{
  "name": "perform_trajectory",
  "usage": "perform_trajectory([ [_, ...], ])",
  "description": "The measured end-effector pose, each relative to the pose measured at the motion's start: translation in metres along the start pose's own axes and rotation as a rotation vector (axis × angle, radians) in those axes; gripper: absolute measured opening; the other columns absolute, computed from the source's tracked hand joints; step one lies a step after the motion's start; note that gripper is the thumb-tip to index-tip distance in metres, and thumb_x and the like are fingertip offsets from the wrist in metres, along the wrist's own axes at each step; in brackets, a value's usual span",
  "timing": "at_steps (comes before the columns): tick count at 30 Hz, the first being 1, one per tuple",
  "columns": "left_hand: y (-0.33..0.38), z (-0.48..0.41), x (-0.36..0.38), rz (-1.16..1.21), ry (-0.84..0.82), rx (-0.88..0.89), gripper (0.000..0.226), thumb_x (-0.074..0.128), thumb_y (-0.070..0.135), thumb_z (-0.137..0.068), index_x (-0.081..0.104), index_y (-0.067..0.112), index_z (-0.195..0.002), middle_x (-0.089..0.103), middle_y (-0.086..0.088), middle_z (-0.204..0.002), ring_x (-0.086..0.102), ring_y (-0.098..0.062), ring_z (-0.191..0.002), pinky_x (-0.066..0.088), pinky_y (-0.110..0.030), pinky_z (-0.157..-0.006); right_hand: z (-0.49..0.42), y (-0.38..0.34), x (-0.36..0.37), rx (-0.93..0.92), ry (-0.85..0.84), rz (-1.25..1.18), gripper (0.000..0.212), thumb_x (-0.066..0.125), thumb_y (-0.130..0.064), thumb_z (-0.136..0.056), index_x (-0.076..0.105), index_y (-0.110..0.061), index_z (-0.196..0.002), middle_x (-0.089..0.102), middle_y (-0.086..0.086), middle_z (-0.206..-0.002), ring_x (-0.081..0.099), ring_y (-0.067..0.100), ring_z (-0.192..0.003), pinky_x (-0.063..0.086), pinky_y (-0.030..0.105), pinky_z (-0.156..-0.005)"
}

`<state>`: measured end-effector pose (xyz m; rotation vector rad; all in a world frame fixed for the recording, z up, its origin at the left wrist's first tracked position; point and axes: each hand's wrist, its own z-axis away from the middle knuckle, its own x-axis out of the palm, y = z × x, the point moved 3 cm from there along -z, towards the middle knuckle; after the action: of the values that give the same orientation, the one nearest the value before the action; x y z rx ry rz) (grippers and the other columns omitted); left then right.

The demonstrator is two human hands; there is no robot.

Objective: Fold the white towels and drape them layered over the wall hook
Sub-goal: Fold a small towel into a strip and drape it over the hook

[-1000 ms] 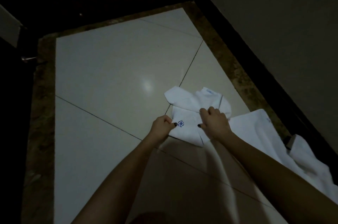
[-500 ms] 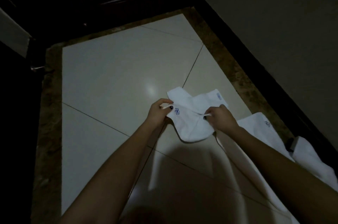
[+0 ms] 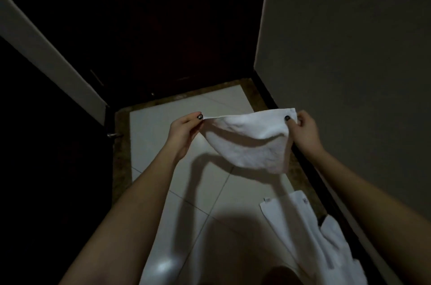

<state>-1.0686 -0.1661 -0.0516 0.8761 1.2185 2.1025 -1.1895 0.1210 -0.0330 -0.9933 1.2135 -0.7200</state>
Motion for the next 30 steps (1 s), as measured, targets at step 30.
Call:
perform_trajectory([
  [30,0.598,0.405,-0.014,-0.3,0.557,0.664,0.011,0.066,0.014,-0.09,0.075,0.008,-0.092,0.068,-0.003,-0.075,0.058,-0.008,-0.062,0.047,-0.026,-0.061,0.103,-0.655,-0.15,-0.552,-0.209,-0.305,0.015,0.06,-0.014,-0.095,0.059,-0.01,-0.081,0.059,0.001,-0.078,0.052,0.003,-0.073,0.04,0.022,-0.067],
])
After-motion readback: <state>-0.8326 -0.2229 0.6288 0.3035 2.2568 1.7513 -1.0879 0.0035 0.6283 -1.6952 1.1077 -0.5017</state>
